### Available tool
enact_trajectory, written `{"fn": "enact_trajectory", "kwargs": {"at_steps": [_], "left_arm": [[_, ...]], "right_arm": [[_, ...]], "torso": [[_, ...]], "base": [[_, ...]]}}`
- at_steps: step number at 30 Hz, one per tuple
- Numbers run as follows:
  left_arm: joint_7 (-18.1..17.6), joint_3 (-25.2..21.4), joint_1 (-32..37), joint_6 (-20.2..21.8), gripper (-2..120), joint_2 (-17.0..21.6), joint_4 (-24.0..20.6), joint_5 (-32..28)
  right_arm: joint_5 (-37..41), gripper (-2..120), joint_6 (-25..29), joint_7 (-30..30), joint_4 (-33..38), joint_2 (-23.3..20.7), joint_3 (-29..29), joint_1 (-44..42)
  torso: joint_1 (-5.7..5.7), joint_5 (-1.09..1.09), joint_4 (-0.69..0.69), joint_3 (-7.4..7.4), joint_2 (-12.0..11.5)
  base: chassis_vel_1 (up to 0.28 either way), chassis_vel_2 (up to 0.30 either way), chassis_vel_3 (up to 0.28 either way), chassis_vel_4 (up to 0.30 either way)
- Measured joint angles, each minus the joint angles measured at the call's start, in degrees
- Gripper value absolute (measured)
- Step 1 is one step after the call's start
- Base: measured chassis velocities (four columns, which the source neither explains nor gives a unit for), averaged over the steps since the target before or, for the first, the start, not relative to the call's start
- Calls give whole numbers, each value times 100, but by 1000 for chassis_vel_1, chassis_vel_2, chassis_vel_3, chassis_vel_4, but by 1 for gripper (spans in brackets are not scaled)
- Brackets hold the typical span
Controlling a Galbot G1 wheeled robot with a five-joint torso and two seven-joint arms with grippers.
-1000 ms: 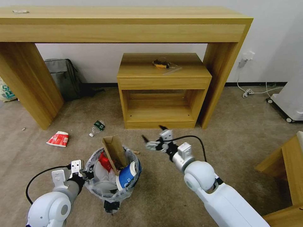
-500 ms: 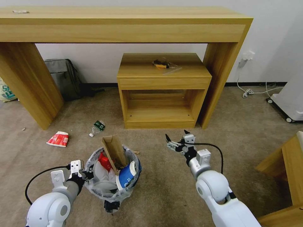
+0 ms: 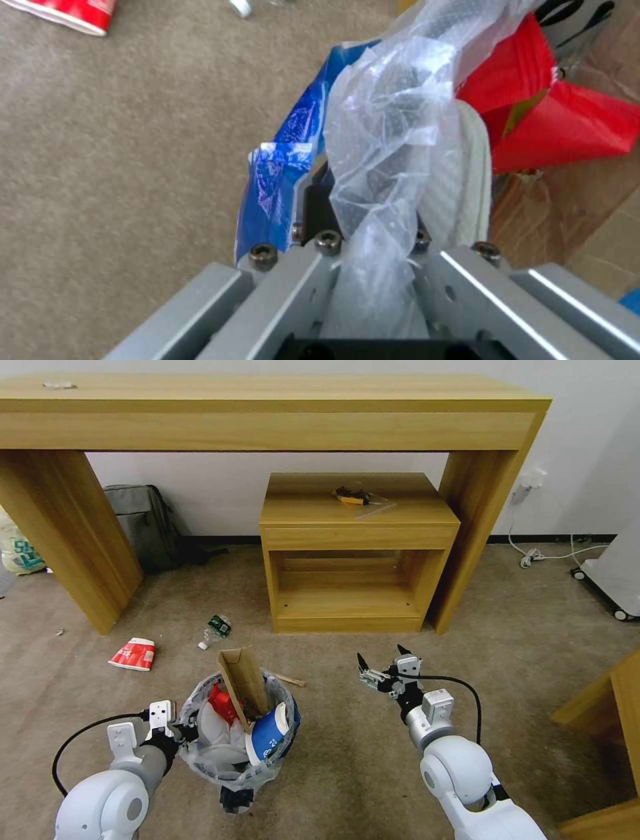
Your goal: Pick up the trash bin and place the garbage on the floor into it.
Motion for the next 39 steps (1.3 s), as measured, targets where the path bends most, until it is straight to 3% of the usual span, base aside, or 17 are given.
{"fn": "enact_trajectory", "kwargs": {"at_steps": [30,39], "left_arm": [[147,-37,6,1,0,17,-1,16],[228,-73,10,1,0,25,9,20]], "right_arm": [[-73,100,-27,27,21,79,-197,-55],[-54,100,-26,37,0,109,-230,-86]], "torso": [[0,0,0,0,0],[0,1,0,0,0]], "base": [[156,153,-162,-162],[41,60,-26,-44]]}}
